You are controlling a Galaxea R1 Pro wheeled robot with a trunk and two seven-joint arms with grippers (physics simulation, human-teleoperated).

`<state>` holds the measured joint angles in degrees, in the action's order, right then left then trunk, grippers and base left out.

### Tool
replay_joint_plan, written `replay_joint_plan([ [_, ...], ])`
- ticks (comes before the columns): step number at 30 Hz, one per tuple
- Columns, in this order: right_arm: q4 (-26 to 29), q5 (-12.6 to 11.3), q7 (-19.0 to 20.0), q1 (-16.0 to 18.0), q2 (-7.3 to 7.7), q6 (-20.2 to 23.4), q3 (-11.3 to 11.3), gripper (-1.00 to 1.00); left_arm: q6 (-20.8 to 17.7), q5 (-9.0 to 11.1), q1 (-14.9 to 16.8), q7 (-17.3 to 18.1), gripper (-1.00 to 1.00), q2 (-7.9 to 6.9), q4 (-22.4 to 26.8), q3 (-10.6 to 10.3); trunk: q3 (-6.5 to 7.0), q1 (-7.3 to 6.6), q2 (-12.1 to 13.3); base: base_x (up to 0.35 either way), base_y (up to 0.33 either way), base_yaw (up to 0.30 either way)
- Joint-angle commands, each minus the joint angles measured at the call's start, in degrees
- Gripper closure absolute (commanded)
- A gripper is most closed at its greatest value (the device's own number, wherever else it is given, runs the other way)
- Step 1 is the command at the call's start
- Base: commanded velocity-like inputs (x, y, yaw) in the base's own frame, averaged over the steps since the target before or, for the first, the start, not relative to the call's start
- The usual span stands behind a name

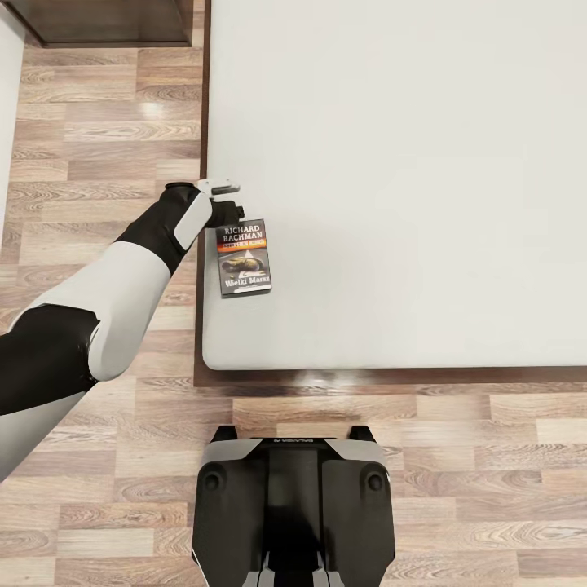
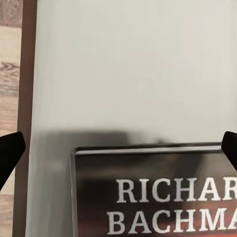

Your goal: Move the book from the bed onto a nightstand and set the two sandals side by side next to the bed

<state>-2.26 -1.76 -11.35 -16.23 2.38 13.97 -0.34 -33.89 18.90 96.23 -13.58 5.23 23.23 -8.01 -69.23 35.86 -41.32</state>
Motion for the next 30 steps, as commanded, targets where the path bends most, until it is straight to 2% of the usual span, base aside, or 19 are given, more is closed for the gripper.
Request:
replay_joint_plan([
  [1,0.1,-0.2,-0.2,0.0,-0.01,0.2,0.0,-1.0,-0.2,0.6,0.0,-0.5,-1.0,-0.05,0.1,-0.4,-0.03,0.02,-0.1,0.0,0.0,0.0],
  [9,0.1,-0.2,-0.2,0.0,-0.01,0.2,0.0,-1.0,-0.1,0.6,0.0,-0.4,-1.0,-0.05,0.1,-0.4,-0.03,0.02,-0.1,0.0,0.0,0.0],
  [16,0.1,-0.2,-0.1,0.0,-0.01,0.2,0.0,-1.0,-0.1,0.6,0.0,-0.4,-1.0,-0.05,0.1,-0.4,-1.28,1.56,-2.9,0.0,0.0,0.0],
  [30,0.1,-0.2,-0.2,0.0,-0.01,0.2,0.0,-1.0,-0.1,0.6,0.0,-0.3,-1.0,-0.1,0.1,-0.4,-1.28,1.56,-2.9,0.0,0.0,0.0],
])
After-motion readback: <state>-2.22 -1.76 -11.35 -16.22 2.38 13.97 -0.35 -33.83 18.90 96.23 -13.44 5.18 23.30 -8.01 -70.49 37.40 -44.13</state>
